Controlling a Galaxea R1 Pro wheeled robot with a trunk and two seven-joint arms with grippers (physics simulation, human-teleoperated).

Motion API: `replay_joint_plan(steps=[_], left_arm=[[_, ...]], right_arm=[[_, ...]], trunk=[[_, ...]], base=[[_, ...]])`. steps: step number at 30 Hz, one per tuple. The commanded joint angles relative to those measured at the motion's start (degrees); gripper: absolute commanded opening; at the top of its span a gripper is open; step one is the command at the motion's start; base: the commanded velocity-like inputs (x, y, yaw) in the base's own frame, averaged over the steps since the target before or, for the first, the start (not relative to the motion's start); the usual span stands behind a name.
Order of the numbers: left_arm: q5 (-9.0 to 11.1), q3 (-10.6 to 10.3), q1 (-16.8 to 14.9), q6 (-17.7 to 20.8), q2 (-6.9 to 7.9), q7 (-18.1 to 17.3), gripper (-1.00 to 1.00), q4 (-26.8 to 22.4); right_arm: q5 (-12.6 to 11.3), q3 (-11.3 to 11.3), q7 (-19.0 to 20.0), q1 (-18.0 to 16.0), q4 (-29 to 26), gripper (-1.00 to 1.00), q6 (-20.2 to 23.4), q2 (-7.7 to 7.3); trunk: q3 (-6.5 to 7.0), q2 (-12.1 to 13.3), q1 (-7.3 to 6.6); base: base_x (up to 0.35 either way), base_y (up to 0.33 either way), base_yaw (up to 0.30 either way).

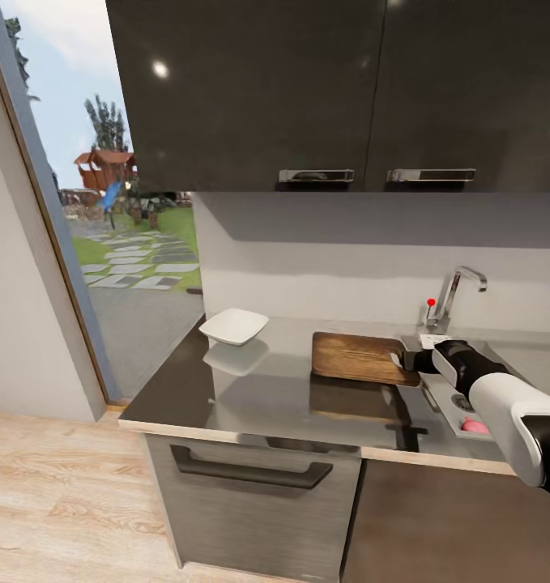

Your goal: In the kitchen, take the Vidalia onion out of the sink, dice it on the chopping board with the paring knife, put the diced onion into the bowl on the countertop, then place both the paring knife and the chopping board into the sink.

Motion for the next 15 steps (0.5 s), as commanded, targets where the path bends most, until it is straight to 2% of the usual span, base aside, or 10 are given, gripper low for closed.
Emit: replay_joint_plan(steps=[1,15], left_arm=[[0.1,0.0,0.0,-0.1,0.00,0.0,1.00,-0.1],[0.1,0.0,0.0,-0.1,0.00,0.0,1.00,-0.1]], right_arm=[[-0.4,0.3,0.1,0.0,-0.1,-1.00,0.3,-0.02],[-0.4,0.3,0.1,0.0,0.6,-1.00,0.2,0.86]], trunk=[[-0.05,0.0,0.00],[-0.05,0.0,0.00]], base=[[0.000,0.000,0.000],[0.000,0.000,0.000]])
